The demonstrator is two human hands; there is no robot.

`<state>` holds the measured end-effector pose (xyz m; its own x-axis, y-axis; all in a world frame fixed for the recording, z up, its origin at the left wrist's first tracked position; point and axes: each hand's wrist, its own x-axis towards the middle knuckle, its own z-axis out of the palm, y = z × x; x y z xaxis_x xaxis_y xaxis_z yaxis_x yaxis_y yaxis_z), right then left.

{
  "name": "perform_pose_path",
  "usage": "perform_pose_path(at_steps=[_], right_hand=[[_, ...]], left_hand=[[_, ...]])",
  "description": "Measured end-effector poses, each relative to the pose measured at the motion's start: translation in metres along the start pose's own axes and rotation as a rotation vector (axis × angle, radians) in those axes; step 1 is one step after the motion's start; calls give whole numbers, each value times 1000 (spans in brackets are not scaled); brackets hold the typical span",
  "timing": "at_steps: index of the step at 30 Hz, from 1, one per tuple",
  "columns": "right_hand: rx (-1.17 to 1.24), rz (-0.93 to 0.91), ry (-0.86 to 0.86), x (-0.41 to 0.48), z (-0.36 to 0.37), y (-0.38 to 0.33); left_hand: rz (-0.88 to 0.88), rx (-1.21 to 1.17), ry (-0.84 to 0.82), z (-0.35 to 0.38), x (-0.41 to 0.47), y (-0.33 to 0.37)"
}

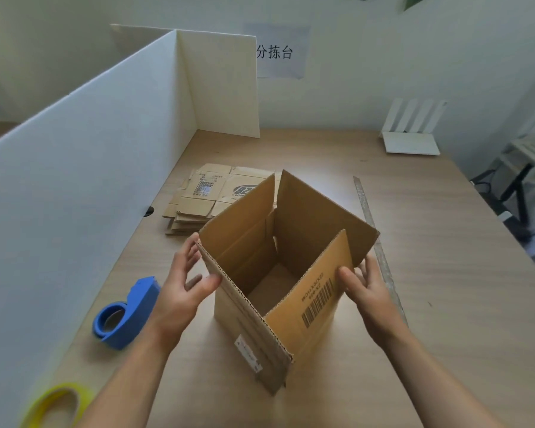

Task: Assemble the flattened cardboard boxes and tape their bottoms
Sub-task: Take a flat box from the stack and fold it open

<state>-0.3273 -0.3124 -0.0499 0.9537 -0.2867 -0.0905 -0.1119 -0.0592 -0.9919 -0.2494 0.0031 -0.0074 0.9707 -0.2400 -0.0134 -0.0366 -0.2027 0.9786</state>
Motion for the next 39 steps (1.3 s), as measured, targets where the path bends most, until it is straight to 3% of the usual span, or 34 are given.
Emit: perform_pose_path(at_steps=[5, 13, 19, 23, 32, 36, 39], right_hand=[[-37, 21, 39, 9, 9, -17], [42, -19, 147, 10, 12, -36], [-168, -49, 172, 14, 19, -46], [-275, -65, 215, 20, 22, -39], [-528, -103, 229, 37, 14, -38], [-611, -112, 227, 43, 17, -38], [-640, -81, 238, 48, 18, -39]], left_hand=[[85, 98, -61, -6, 10, 20], [143, 180, -1, -16, 5, 20], [182, 280, -41, -17, 8, 35], [239, 540, -237, -17, 16, 51], [48, 988, -814, -28, 47, 81], [128, 1315, -869, -23, 49, 81], [181, 1401, -907, -14, 51, 82]])
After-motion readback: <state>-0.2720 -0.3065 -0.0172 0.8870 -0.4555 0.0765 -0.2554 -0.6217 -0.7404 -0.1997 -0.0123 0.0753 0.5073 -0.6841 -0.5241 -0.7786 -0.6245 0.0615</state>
